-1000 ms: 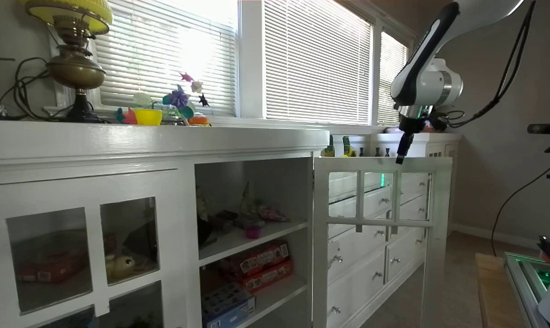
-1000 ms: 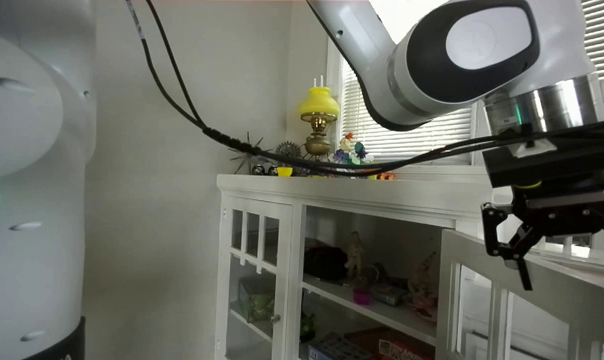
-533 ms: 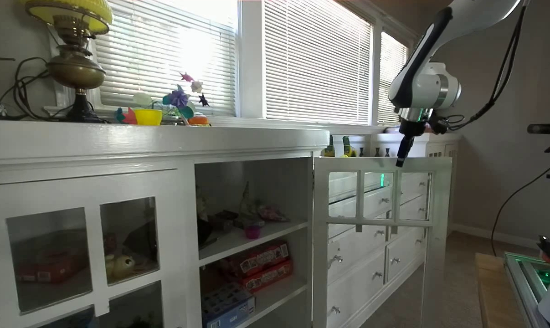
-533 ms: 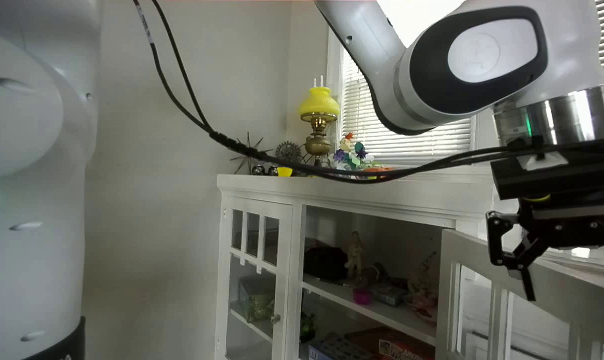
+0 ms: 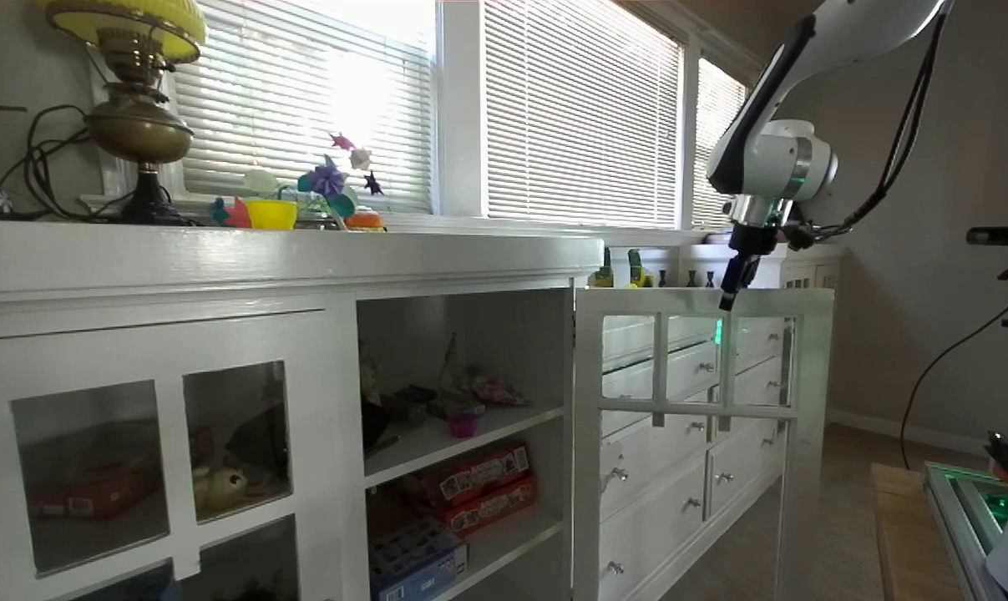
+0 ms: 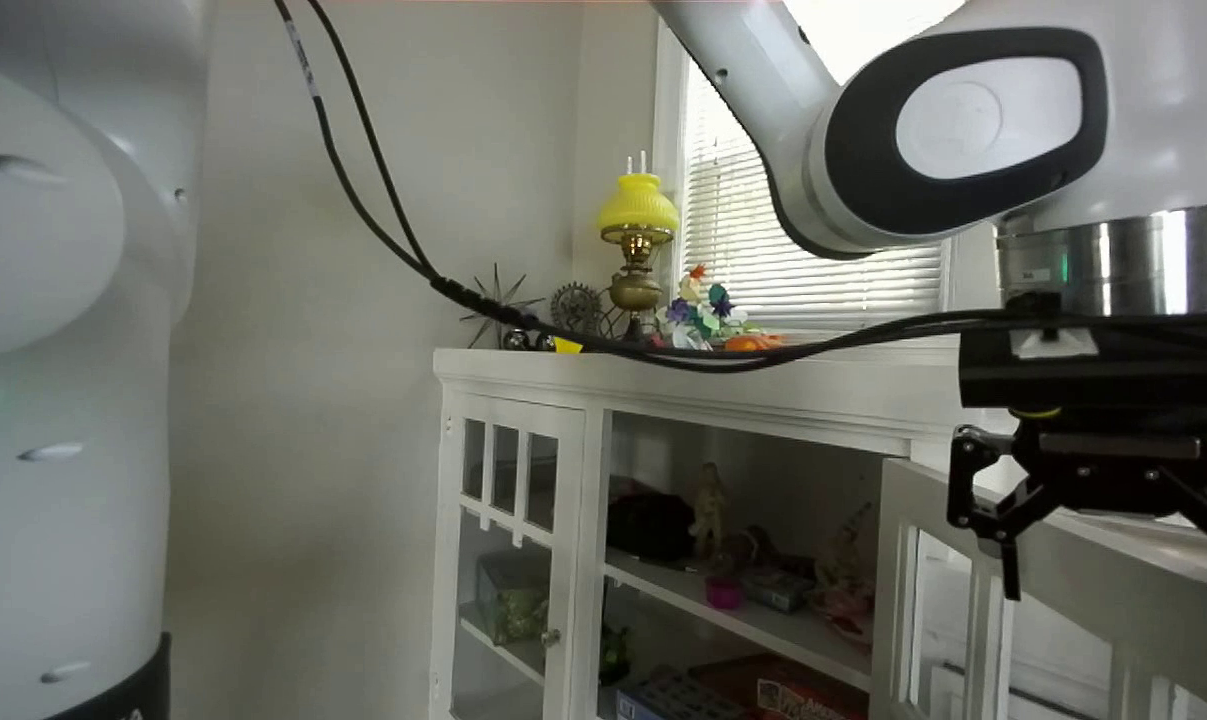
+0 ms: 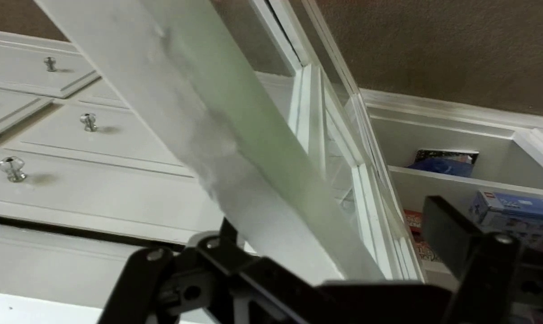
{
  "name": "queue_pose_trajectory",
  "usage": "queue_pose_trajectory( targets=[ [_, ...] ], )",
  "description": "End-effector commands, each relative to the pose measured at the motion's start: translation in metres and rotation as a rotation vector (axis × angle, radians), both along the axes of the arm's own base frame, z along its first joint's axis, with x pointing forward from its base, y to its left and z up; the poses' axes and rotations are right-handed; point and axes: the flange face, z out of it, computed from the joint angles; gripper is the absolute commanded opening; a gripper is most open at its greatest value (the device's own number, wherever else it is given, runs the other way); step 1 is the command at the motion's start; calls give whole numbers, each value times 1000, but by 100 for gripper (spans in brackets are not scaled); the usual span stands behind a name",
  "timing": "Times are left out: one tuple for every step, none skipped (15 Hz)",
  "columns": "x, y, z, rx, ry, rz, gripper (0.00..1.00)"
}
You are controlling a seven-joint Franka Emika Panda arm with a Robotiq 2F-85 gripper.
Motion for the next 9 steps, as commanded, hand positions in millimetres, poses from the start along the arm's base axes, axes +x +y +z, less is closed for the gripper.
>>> queue_pose_trajectory(
  targets=[
    [12, 10, 13, 78, -18, -26, 100],
    [15, 14, 15, 89, -16, -23, 100],
    [19, 20, 17, 106, -13, -16, 100],
    [23, 25, 18, 118, -17, -11, 100],
    [27, 31, 19, 139, -14, -10, 100],
    [30, 35, 19, 149, -11, -10, 100],
    [33, 40, 20, 162, -9, -7, 100],
    [35, 44, 20, 173, -9, -4, 100],
    [37, 48, 21, 181, -5, -4, 100]
  ],
)
